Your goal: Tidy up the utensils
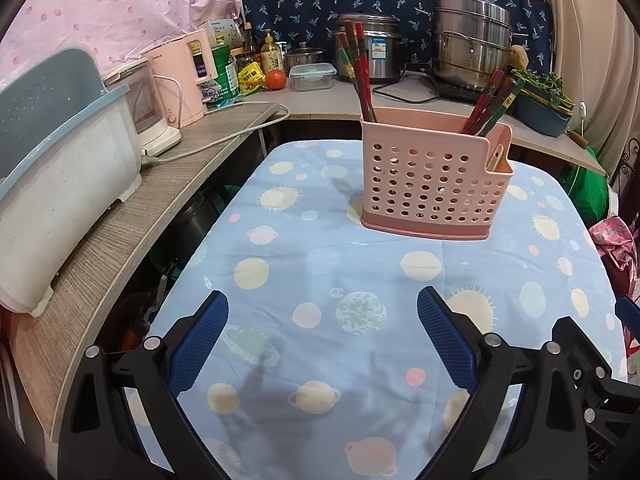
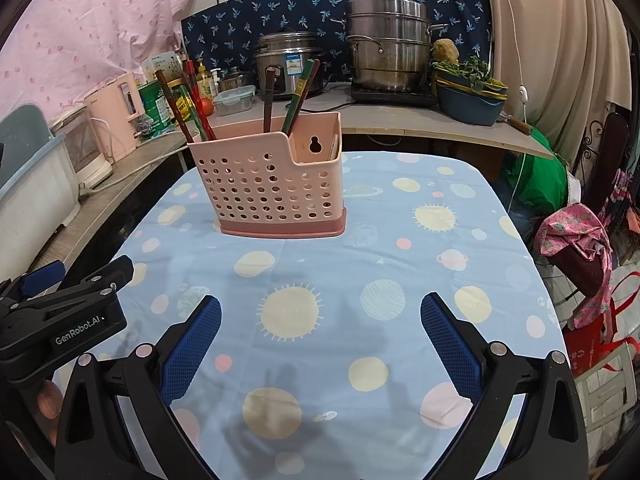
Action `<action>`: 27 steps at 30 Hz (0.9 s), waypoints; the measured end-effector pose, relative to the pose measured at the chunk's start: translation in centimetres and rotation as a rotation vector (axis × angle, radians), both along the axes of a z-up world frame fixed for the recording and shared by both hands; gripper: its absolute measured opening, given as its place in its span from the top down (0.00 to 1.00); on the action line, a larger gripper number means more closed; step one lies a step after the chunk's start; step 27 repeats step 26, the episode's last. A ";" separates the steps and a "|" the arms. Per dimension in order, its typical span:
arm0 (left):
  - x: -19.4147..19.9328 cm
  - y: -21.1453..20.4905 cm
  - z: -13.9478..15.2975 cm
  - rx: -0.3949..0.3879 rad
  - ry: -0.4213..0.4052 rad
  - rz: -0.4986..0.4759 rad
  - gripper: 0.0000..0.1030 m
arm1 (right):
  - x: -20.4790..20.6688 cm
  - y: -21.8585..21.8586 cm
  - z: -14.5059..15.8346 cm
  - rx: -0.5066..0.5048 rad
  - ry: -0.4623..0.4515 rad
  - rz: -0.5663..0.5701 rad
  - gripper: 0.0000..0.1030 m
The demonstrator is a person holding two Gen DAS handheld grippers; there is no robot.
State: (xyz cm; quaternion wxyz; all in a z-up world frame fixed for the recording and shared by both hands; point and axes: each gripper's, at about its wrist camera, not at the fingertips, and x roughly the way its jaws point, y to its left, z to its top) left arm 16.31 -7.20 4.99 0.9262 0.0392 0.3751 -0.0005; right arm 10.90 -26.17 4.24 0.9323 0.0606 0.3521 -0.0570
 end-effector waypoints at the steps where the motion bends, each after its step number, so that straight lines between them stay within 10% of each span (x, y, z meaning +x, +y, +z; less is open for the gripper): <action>1: 0.0 0.0 0.0 0.000 0.001 0.000 0.12 | 0.0 -0.1 0.0 -0.001 0.000 -0.001 0.07; 27: 0.3 0.1 -0.1 -0.003 -0.002 -0.001 0.12 | 0.1 -0.4 -0.1 -0.004 -0.006 -0.018 0.06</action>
